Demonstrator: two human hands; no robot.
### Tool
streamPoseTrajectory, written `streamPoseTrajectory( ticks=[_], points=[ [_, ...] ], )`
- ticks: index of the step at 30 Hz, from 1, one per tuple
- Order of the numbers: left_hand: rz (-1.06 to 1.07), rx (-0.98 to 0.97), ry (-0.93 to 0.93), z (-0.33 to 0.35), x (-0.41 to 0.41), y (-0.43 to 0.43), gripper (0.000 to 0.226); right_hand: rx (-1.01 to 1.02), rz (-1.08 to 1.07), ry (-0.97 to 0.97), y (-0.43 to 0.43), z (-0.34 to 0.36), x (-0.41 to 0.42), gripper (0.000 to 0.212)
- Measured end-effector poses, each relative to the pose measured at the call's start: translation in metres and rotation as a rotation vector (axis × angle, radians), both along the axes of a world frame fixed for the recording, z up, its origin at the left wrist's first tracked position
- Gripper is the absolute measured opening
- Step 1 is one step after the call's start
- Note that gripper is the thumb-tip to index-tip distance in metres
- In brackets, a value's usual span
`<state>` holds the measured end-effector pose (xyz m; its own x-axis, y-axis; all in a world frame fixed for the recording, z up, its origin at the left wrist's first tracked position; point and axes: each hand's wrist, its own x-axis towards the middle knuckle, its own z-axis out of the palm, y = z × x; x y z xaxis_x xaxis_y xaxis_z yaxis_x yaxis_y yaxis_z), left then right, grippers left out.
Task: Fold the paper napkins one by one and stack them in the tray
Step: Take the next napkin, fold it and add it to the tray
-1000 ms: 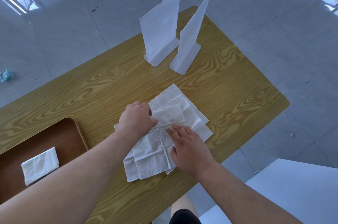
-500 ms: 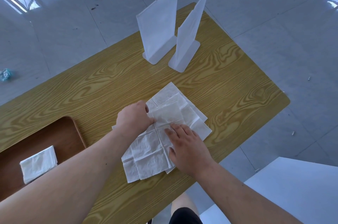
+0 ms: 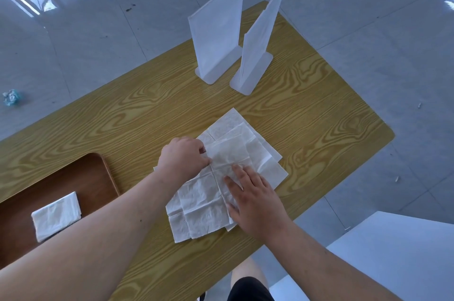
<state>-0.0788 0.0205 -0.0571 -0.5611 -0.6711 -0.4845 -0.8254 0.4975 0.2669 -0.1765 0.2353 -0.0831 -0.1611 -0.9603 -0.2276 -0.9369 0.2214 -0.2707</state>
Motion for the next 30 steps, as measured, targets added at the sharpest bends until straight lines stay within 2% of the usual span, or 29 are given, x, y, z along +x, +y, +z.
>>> streamPoseTrajectory(
  ticks=[3,5,9,12,14,17,20,22,24,26,30],
  points=[
    [-0.039,-0.022,0.021,0.005,0.002,0.000,0.020,0.013,-0.024,-0.033,-0.002,0.004,-0.001,0.061],
    [-0.003,0.075,0.077,0.013,0.003,-0.001,0.021,-0.052,-0.146,-0.128,-0.004,0.012,-0.005,0.062],
    [0.269,0.541,0.308,0.041,0.014,-0.004,0.025,-0.296,-0.506,-0.312,-0.013,0.034,-0.022,0.059],
    [0.552,0.948,0.572,0.070,0.036,-0.008,0.012,-0.235,-0.736,-0.658,-0.030,0.050,-0.037,0.068],
    [0.671,1.087,0.731,0.088,0.058,-0.014,0.018,-0.148,-0.844,-0.945,-0.050,0.062,-0.037,0.078],
    [0.755,1.167,0.920,0.109,0.090,-0.023,0.029,0.037,-0.921,-1.293,-0.080,0.077,-0.017,0.078],
    [0.854,1.161,1.047,0.127,0.130,-0.034,0.038,0.251,-0.817,-1.543,-0.105,0.089,0.020,0.095],
    [0.885,1.134,1.095,0.135,0.158,-0.041,0.040,0.272,-0.684,-1.672,-0.126,0.104,0.046,0.080],
    [0.917,1.098,1.131,0.141,0.191,-0.047,0.050,0.249,-0.648,-1.730,-0.151,0.123,0.075,0.061],
    [0.963,1.066,1.178,0.144,0.224,-0.051,0.059,0.229,-0.672,-1.759,-0.174,0.136,0.102,0.061],
    [1.070,1.036,1.310,0.145,0.282,-0.050,0.053,0.365,-0.692,-1.805,-0.206,0.148,0.143,0.043]
  ],
)
